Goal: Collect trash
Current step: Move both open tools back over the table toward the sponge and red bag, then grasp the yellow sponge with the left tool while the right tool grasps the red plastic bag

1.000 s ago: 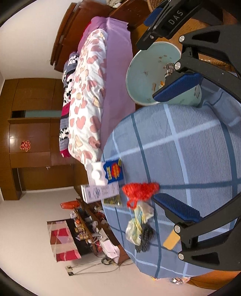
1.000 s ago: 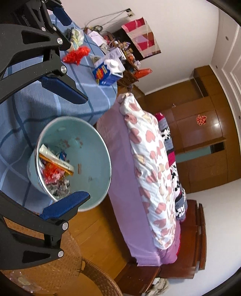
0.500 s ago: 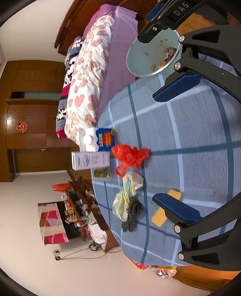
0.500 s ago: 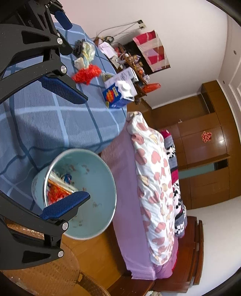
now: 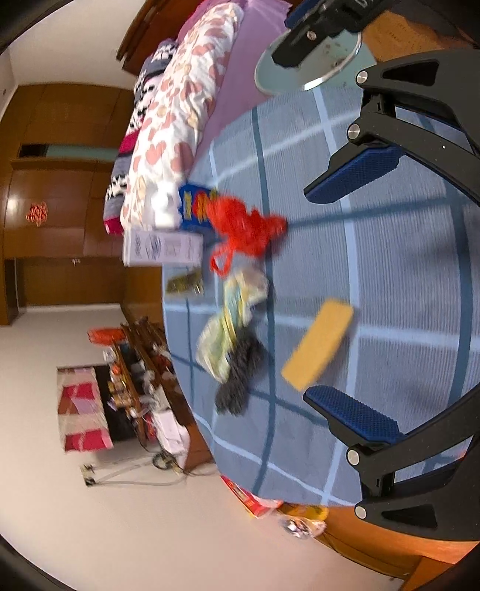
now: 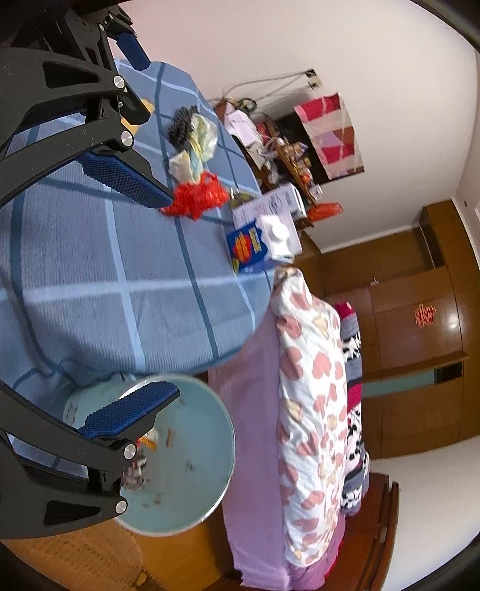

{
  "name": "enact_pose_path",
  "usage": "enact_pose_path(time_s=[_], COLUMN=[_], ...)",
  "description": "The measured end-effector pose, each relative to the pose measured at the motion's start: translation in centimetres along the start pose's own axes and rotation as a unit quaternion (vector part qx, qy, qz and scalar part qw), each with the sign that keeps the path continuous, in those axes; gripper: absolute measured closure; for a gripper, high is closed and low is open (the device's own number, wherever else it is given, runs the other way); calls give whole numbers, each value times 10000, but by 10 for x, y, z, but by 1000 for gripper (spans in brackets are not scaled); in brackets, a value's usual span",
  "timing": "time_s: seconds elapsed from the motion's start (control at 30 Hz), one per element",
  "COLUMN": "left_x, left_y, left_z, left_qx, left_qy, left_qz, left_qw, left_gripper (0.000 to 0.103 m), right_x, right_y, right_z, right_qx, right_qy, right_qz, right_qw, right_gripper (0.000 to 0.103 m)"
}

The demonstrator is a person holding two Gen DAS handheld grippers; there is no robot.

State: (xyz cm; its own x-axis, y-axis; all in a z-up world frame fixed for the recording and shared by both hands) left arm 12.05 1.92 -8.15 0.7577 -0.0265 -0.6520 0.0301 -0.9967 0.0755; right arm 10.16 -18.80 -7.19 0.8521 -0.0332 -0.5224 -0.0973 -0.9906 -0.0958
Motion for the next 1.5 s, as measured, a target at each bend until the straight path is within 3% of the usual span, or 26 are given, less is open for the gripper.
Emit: enact_pose_path(time_s=[0.23,0.33,0.53,0.83,0.93,1.03,1.1,1.17,1.23,1.33,1.5], left_x=[30,40,62,98,105,106,107,107,106,101,81], left_y=[-54,-62,-66,-62,-58,-50,-47,-50,-55,-60,-61], left_z=[3,1,1,5,6,5,5,4,3,0,-13], left_qx=[-455,-474,-580,-851,-890,-779,-755,-889,-1044,-1066,-957], left_qy=[-256,-297,-532,-1026,-1160,-1164,-1163,-1172,-1165,-1017,-668], left_qz=[-390,-410,-339,-161,54,267,328,488,628,618,543], left_qw=[9979,9976,9963,9909,9892,9898,9898,9879,9857,9872,9917], left_gripper=[6,7,8,29,41,63,65,69,71,72,73], right_x=[28,41,66,104,120,135,146,158,160,147,118], right_y=[-27,-35,-50,-75,-86,-96,-101,-105,-103,-99,-88], right_z=[2,3,-2,-13,-21,-27,-26,-23,-19,-21,-24], right_qx=[-205,-267,-401,-550,-547,-580,-598,-658,-567,-636,-530], right_qy=[-224,-341,-469,-683,-769,-850,-951,-1141,-1236,-1028,-738], right_qz=[-280,-397,-573,-847,-953,-993,-980,-1062,-1175,-1180,-1233], right_qw=[9991,9983,9964,9925,9910,9897,9888,9856,9837,9856,9882], right_gripper=[12,23,26,29,29,29,40,75,78,84,85])
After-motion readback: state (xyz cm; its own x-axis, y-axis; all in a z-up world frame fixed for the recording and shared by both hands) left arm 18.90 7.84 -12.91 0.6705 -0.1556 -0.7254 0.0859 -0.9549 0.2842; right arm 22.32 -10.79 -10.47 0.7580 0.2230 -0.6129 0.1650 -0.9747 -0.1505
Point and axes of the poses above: each gripper's, at about its wrist camera, not at the fingertips, and x roughly the way its jaws point, y to its right, z to its underside, the point moved 5 cm from there along x, roughly the way its jaws point, and after that the axes turned 8 degrees about -x, right-handed, at the moved point
